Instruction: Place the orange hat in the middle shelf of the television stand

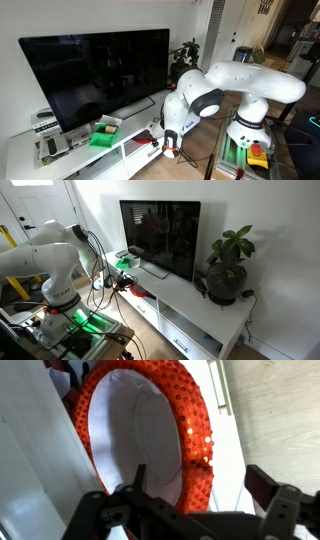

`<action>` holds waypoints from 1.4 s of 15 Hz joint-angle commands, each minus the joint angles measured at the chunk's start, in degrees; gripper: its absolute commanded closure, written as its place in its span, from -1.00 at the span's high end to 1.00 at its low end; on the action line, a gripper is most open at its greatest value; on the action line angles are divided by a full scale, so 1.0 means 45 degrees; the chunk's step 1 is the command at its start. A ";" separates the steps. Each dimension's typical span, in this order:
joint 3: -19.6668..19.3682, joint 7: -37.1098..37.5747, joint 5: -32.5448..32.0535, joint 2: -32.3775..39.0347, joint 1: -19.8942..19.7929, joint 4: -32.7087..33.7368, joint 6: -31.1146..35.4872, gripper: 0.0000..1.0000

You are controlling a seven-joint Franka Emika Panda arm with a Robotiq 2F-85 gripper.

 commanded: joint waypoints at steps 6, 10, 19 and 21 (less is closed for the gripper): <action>-0.0197 0.3919 -0.4372 -0.3324 -0.0520 -0.3265 -0.1320 1.00; -0.0437 0.4661 -0.4775 -0.4299 -0.0465 -0.4505 -0.0948 1.00; -0.0835 0.5447 -0.3489 -0.6431 -0.0089 -0.6991 0.1077 1.00; -0.1071 0.5296 -0.2837 -0.6796 0.0300 -0.7368 0.1262 1.00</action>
